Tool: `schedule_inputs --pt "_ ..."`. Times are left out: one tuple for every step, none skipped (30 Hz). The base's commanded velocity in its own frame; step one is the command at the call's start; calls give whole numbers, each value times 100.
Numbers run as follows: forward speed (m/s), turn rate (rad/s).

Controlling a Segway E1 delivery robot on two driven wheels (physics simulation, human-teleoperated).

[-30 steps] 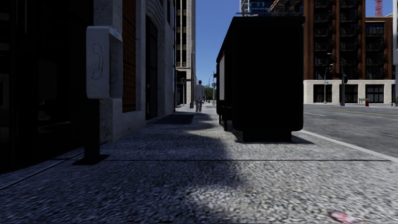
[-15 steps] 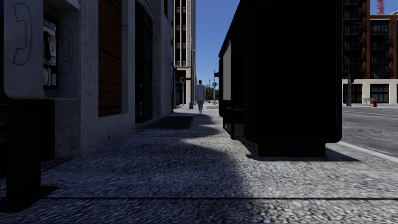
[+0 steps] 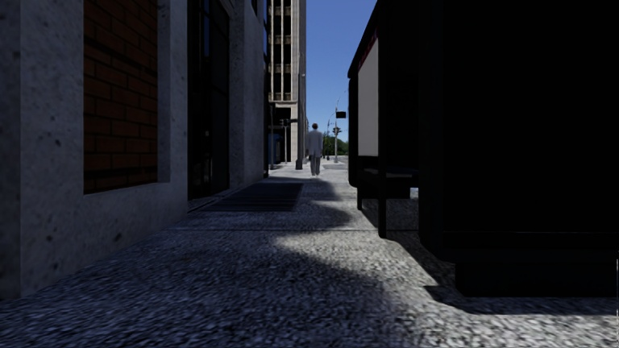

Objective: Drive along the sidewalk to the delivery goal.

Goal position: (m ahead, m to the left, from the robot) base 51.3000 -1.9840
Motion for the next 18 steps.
schedule_inputs --pt "200 0" --pt "200 0" --pt "200 0" --pt "200 0" --pt "200 0" --pt "200 0" --pt "200 0" --pt "200 0" --pt "200 0" --pt "200 0" --pt "200 0" --pt "200 0" --pt "200 0" --pt "200 0" --pt "200 0" --pt "200 0" --pt "200 0" --pt "200 0"
